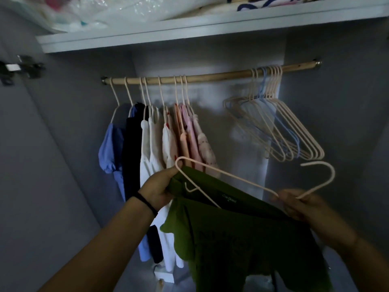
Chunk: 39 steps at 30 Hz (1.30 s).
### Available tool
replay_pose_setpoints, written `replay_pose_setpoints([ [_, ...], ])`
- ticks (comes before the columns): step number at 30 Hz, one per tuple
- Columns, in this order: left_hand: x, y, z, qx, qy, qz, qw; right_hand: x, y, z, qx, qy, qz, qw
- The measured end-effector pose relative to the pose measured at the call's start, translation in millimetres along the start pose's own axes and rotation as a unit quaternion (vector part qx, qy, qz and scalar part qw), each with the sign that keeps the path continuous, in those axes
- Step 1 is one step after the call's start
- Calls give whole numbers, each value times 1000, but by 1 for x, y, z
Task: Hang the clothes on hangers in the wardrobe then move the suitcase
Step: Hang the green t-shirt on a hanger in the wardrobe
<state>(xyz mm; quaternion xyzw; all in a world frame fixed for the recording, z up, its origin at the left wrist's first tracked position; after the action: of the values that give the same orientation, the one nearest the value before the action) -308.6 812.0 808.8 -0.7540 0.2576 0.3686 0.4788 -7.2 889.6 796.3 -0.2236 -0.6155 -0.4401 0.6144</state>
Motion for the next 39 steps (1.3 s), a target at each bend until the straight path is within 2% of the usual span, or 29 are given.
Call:
replay_pose_setpoints([
  [5, -22, 23, -11, -75, -146, 106, 981, 7, -8, -8, 10, -3, -61, 998],
  [7, -30, 25, -19, -77, -207, 179, 959, 12, -15, -8, 33, -17, -86, 996],
  [8, -32, 23, -23, -74, -246, 238, 937, 10, -18, -6, 41, -21, -108, 993],
  [10, -33, 16, -30, -63, -308, 360, 879, 15, -26, 0, 54, -17, -147, 988],
  [12, -24, 6, -33, -41, -319, 461, 827, 27, -39, 7, 66, 21, -198, 978],
  [13, -17, 2, -35, -37, -325, 519, 790, 32, -47, 11, 72, 42, -231, 969],
  [16, 1, -17, -45, -54, -355, 692, 626, 39, -72, 25, 104, 74, -274, 953],
  [17, 5, -23, -48, -61, -352, 724, 590, 41, -81, 29, 118, 84, -280, 949],
  [19, 8, -29, -51, -84, -345, 748, 561, 47, -90, 34, 129, 93, -281, 946],
  [22, -6, -16, -55, -121, -407, 699, 576, 58, -82, 40, 109, 97, -253, 956],
  [24, -13, 0, -51, -98, -452, 655, 598, 64, -70, 45, 94, 103, -240, 961],
  [25, -13, 6, -45, -46, -443, 634, 633, 67, -65, 47, 90, 104, -233, 963],
  [27, -3, 9, -39, 66, -372, 581, 721, 71, -57, 50, 90, 105, -220, 966],
  [28, -1, 9, -39, 93, -351, 557, 747, 74, -55, 50, 93, 103, -212, 967],
  [29, -1, 9, -39, 95, -356, 544, 754, 76, -53, 50, 96, 106, -192, 971],
  [32, -13, 18, -44, 52, -413, 527, 741, 78, -43, 44, 89, 108, -123, 983],
  [36, -26, 36, -48, 12, -400, 488, 776, 50, -15, 34, 52, 103, -207, 971],
  [39, -25, 45, -51, 11, -383, 472, 794, 27, -7, 28, 9, 104, -266, 958],
])
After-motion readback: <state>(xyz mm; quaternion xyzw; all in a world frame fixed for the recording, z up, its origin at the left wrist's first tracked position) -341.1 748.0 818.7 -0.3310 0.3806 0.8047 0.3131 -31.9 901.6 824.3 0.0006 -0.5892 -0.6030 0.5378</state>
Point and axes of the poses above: each hand's wrist, its own z-axis towards the middle knuckle, its own y-axis out of the back of the hand, x = y × z, the point moved 6 cm from there along z, towards the middle knuckle, and after that the axes turned 8 degrees about -z, right-handed, at the moved point
